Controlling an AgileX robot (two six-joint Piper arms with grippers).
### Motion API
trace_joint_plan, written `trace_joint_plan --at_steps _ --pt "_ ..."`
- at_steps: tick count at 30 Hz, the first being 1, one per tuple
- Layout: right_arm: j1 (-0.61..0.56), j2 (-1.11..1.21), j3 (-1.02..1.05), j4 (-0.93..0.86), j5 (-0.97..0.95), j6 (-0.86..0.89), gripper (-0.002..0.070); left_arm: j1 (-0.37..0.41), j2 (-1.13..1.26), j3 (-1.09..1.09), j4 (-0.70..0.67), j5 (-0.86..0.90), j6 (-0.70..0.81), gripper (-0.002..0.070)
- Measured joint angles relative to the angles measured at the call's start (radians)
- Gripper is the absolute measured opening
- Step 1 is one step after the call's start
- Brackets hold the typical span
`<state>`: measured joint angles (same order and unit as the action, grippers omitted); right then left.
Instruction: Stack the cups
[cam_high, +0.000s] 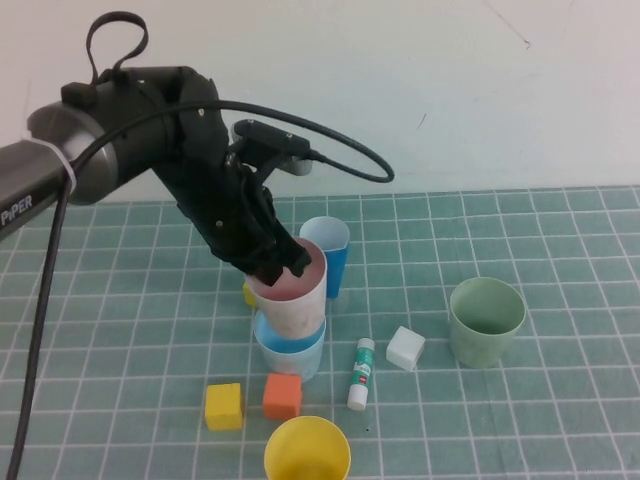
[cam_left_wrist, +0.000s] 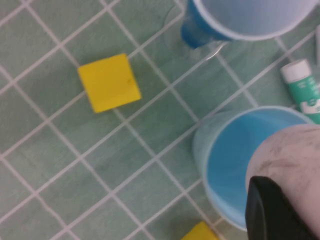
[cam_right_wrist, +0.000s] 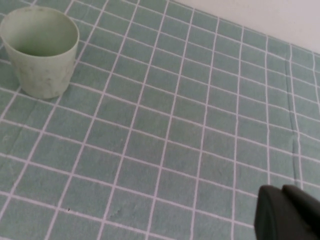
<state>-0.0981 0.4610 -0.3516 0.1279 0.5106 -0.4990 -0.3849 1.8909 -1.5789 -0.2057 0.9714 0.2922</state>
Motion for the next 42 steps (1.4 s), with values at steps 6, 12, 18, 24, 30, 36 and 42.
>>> trace_joint_plan --at_steps 6,12,18,24,30,36,42 --pt "0.0 0.0 0.0 0.013 0.0 0.0 -0.0003 0.0 0.025 0.0 0.051 0.0 -0.011 0.0017" --pt "0.0 0.0 0.0 0.016 0.0 0.0 -0.0003 0.0 0.055 0.0 0.044 -0.03 -0.008 0.0017" --pt "0.0 0.002 0.0 0.087 0.036 -0.069 -0.0002 0.0 0.071 0.0 0.042 -0.037 -0.003 0.005" --pt "0.0 0.002 -0.037 0.299 0.12 -0.311 -0.0002 0.0 0.071 0.0 0.042 -0.037 0.009 0.0256" --pt "0.0 0.068 -0.124 0.43 0.276 -0.445 -0.0002 0.0 0.065 -0.006 0.044 -0.058 -0.015 0.0303" --pt "0.03 0.237 -0.232 0.524 0.398 -0.543 -0.0003 0.0 -0.027 -0.026 0.096 -0.103 -0.058 0.0129" --pt "0.13 0.46 -0.328 0.536 0.404 -0.576 -0.0002 0.0 -0.178 -0.027 0.142 -0.14 -0.074 0.0013"
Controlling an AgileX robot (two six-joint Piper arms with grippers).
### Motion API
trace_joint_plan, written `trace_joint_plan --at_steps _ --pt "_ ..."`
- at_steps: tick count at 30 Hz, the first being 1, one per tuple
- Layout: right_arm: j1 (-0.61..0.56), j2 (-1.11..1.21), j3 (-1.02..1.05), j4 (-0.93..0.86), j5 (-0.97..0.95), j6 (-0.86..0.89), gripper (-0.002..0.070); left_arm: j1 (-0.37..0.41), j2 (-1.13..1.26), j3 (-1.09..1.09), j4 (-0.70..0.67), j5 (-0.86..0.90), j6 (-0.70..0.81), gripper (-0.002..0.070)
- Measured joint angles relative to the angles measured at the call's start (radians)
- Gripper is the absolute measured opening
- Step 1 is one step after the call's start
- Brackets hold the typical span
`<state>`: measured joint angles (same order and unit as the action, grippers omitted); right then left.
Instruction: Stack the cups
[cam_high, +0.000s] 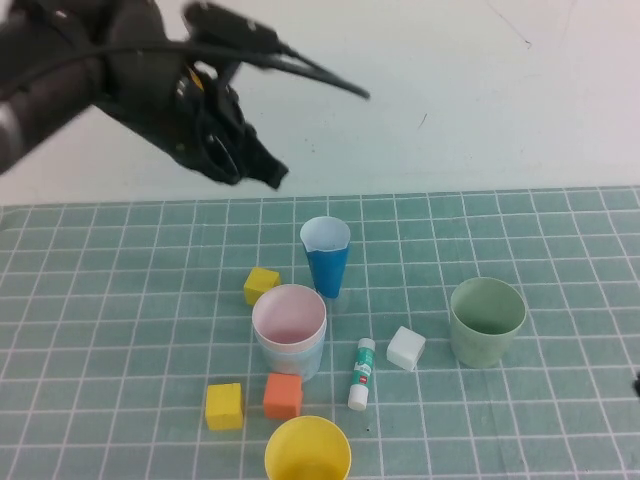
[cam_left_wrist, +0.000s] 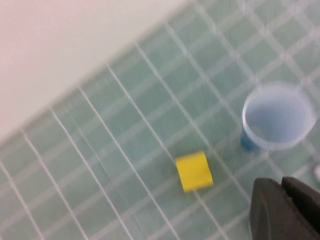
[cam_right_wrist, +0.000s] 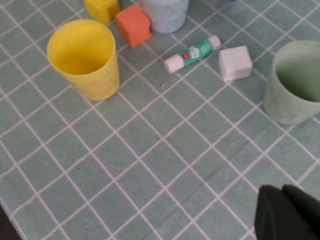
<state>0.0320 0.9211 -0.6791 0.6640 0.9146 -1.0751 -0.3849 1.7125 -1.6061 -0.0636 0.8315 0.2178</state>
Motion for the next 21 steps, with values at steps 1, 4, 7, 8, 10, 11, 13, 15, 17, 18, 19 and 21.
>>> trace_joint_plan --at_steps 1,4,7,8,10,11,13,15,17,18,19,21 --pt "0.03 0.043 -0.009 -0.002 -0.016 -0.004 -0.0002 0.0 -0.031 0.0 0.003 -0.012 -0.006 0.0008" --pt "0.123 0.175 -0.023 -0.01 -0.13 -0.008 -0.0002 0.0 -0.129 0.016 0.003 -0.061 -0.025 0.0004" --pt "0.201 0.319 -0.068 -0.029 -0.245 -0.008 -0.0002 0.0 -0.248 0.074 0.003 -0.111 -0.042 0.0002" --pt "0.22 0.369 -0.093 -0.038 -0.267 -0.008 -0.0002 0.0 -0.279 0.096 0.003 -0.122 -0.046 0.0002" --pt "0.234 0.464 -0.149 -0.067 -0.281 0.014 0.0003 0.0 -0.353 0.16 0.003 -0.14 -0.046 0.0001" --pt "0.238 0.508 -0.185 -0.092 -0.283 0.034 0.0017 0.0 -0.387 0.187 0.003 -0.145 -0.046 0.0001" --pt "0.238 0.581 -0.25 -0.149 -0.279 0.082 0.0068 0.0 -0.452 0.261 0.003 -0.153 -0.046 0.0001" --pt "0.238 0.645 -0.318 -0.211 -0.275 0.128 0.0165 0.0 -0.504 0.328 0.005 -0.166 -0.046 0.0001" --pt "0.238 0.707 -0.374 -0.262 -0.273 0.162 0.0274 0.0 -0.549 0.402 0.005 -0.182 -0.046 0.0001" --pt "0.238 0.737 -0.403 -0.279 -0.273 0.173 0.0333 0.0 -0.571 0.438 0.005 -0.195 -0.046 0.0001" --pt "0.238 0.767 -0.433 -0.292 -0.273 0.182 0.0384 0.0 -0.591 0.473 0.003 -0.207 -0.046 0.0001" --pt "0.238 0.822 -0.483 -0.313 -0.273 0.203 0.0448 0.0 -0.622 0.524 0.003 -0.231 -0.046 0.0001"
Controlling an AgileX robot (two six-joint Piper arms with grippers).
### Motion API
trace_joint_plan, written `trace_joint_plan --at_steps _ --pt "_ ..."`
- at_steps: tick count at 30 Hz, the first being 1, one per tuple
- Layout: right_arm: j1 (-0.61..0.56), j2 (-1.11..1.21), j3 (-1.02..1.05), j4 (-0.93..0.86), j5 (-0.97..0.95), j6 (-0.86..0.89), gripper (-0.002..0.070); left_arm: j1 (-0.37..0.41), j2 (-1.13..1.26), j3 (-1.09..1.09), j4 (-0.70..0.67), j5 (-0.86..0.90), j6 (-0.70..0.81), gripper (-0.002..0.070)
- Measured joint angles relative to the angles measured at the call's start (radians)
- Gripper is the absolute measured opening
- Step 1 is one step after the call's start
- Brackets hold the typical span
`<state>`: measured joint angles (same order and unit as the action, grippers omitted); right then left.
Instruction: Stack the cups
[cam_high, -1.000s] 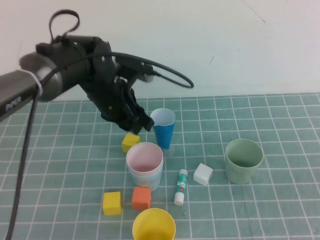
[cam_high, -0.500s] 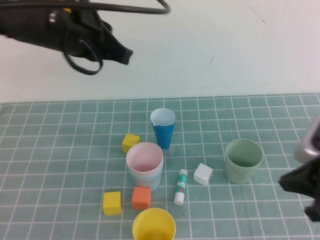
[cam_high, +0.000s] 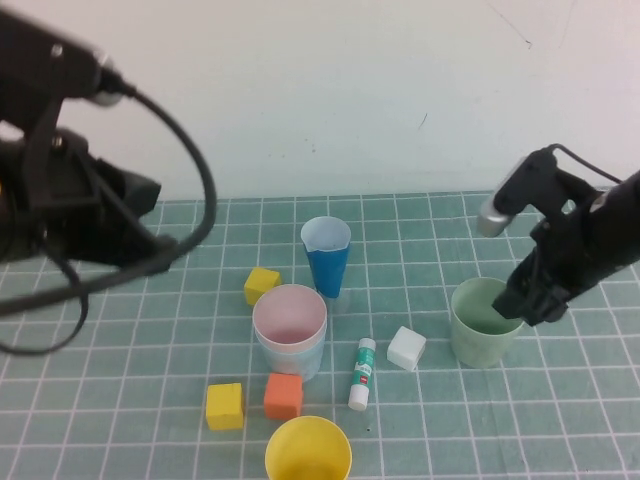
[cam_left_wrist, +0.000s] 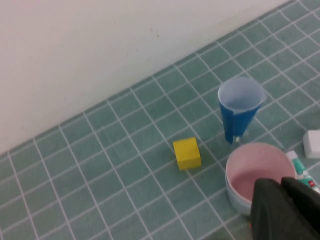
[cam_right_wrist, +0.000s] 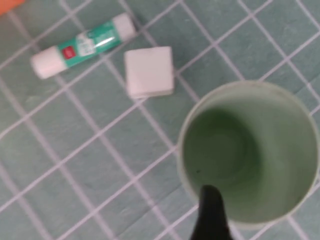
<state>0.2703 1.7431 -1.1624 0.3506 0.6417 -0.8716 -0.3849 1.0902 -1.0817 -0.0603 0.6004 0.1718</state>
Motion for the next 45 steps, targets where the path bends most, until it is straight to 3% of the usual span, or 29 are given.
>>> trace_joint_plan --at_steps 6,12,14,18,21,25,30,40,45 --pt "0.0 0.156 -0.116 -0.026 0.004 0.016 0.0491 0.0 -0.06 0.119 -0.006 -0.032 0.0 0.0001" --pt "0.0 0.257 -0.154 -0.065 0.004 0.016 0.0423 0.0 -0.07 0.135 -0.037 -0.032 0.0 0.0001" --pt "0.0 0.273 -0.154 -0.085 0.008 0.016 0.0356 0.0 -0.07 0.135 -0.045 -0.029 0.0 0.0001" --pt "0.0 0.279 -0.158 -0.133 0.023 0.019 0.0116 0.0 -0.07 0.135 -0.049 -0.029 -0.001 0.0" --pt "0.0 0.275 -0.183 -0.166 0.051 0.021 0.0033 0.0 -0.07 0.135 -0.051 -0.029 -0.001 0.0" --pt "0.0 0.234 -0.241 -0.172 0.134 0.036 0.0018 0.0 -0.07 0.135 -0.051 -0.034 -0.001 0.0" --pt "0.03 0.11 -0.276 -0.035 0.233 -0.004 0.0017 0.0 -0.07 0.135 -0.055 -0.065 -0.022 0.0" --pt "0.379 0.073 -0.278 -0.002 0.277 -0.027 0.0016 0.0 -0.07 0.135 -0.068 -0.119 -0.027 0.0" --pt "0.419 0.111 -0.278 0.0 0.271 -0.027 0.0016 0.0 -0.07 0.135 -0.077 -0.119 -0.031 0.0"
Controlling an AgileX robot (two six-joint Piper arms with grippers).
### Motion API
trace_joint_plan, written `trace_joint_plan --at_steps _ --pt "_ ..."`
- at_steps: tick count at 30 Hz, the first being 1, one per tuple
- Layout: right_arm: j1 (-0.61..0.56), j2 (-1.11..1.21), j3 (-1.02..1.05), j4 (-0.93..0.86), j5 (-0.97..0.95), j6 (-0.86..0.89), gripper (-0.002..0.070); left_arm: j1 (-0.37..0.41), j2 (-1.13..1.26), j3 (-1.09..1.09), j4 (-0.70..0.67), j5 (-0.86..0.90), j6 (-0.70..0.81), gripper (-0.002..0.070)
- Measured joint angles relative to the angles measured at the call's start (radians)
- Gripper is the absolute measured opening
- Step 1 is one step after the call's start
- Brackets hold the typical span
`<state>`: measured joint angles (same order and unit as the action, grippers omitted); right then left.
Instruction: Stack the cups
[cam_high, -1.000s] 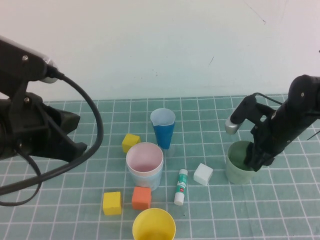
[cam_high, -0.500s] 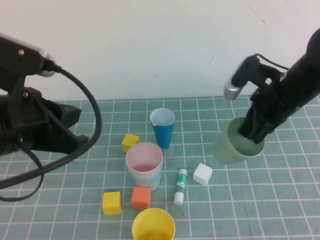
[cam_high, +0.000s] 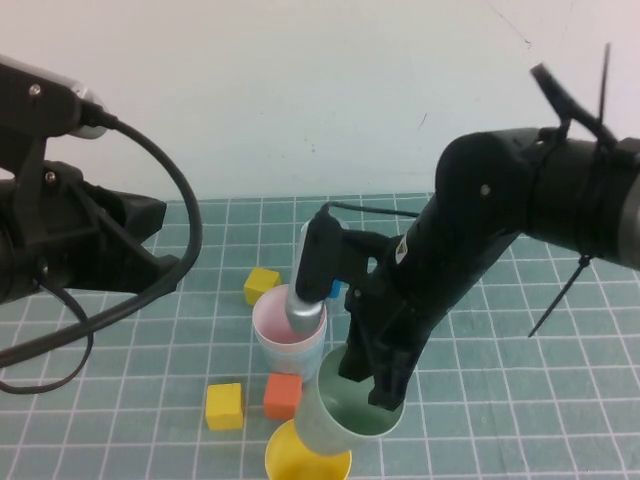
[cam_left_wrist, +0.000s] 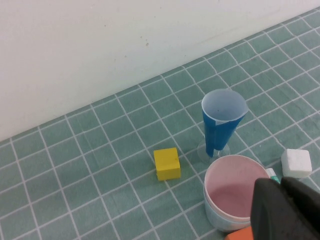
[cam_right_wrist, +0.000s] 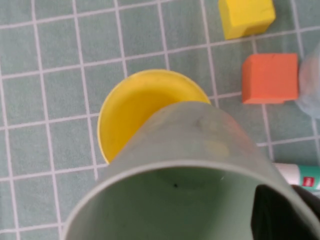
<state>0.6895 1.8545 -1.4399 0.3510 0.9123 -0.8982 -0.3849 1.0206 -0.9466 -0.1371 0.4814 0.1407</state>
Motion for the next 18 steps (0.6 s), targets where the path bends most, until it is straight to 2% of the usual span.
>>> trace_joint_plan --at_steps 15,18 --pt "0.0 0.088 0.0 0.086 -0.009 -0.062 0.0017 0.0 0.0 0.0 -0.017 0.004 0.0 -0.0001" --pt "0.0 0.091 -0.004 0.086 -0.01 -0.066 0.005 0.0 0.0 0.0 -0.022 0.004 0.0 -0.0001"
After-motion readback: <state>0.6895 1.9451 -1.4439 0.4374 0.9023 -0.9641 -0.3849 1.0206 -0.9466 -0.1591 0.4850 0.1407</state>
